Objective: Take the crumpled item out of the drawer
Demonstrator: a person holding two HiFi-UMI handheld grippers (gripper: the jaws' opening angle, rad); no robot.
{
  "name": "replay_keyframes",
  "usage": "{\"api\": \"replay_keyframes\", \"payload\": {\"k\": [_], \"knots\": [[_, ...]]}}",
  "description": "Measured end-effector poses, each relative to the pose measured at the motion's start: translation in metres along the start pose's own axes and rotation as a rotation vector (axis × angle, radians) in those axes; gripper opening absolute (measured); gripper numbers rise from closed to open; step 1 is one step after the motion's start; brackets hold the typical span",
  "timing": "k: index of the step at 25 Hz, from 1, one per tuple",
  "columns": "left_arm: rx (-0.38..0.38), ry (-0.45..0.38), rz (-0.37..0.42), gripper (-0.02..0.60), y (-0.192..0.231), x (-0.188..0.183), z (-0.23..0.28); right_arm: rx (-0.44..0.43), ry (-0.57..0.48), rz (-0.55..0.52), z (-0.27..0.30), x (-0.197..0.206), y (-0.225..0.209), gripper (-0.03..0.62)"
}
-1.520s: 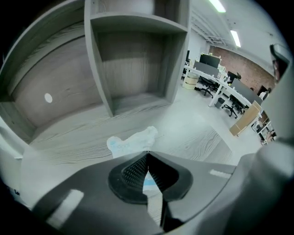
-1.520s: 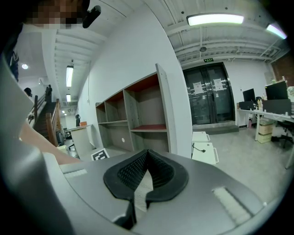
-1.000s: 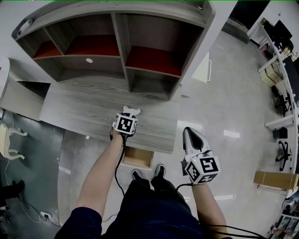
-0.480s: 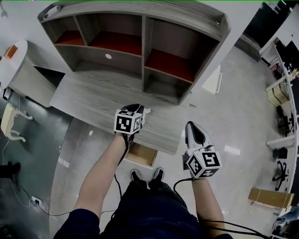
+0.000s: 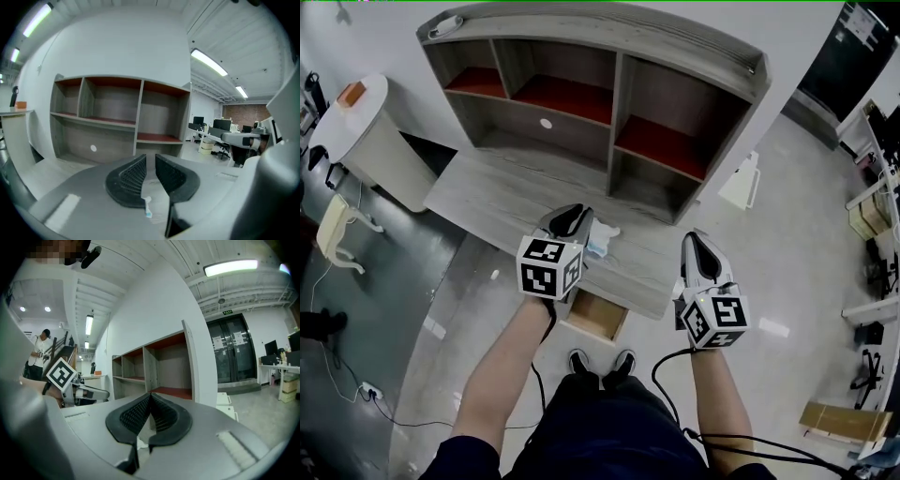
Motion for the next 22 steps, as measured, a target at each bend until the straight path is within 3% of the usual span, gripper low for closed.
{"api": "replay_keyframes", "payload": {"k": [3, 5, 7, 15, 22], "knots": [[-0.001, -0.102, 0.026, 0.061, -0.006, -0.024, -0.028, 0.011, -0.036, -0.015, 0.002, -0.014, -0.003, 0.006], [0.008, -0.165, 0.044, 0.009, -0.013, -0.037, -0.046, 0.014, -0.061, -0.019, 0.002, -0.024, -0.003, 0.006], [0.016, -0.208, 0.054, 0.005, -0.02, -0.047, -0.061, 0.011, -0.087, -0.024, 0.002, -0.035, 0.0, 0.006], [0.014, -0.34, 0.088, 0.005, -0.038, -0.087, -0.105, 0.0, -0.169, -0.08, -0.002, -0.081, 0.01, 0.006], [0.021, -0.4, 0.091, 0.005, -0.046, -0.103, -0.127, -0.01, -0.203, -0.117, -0.01, -0.097, 0.02, 0.006]]}}
Point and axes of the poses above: the fingertips, and each gripper's own axes: z forward along the fingers, y to its left, x out of its underside, the point moved 1 cm from there along -z, backward along the fingers, and after that the axes turned 14 degrees about -z, right-handed, at the moved point
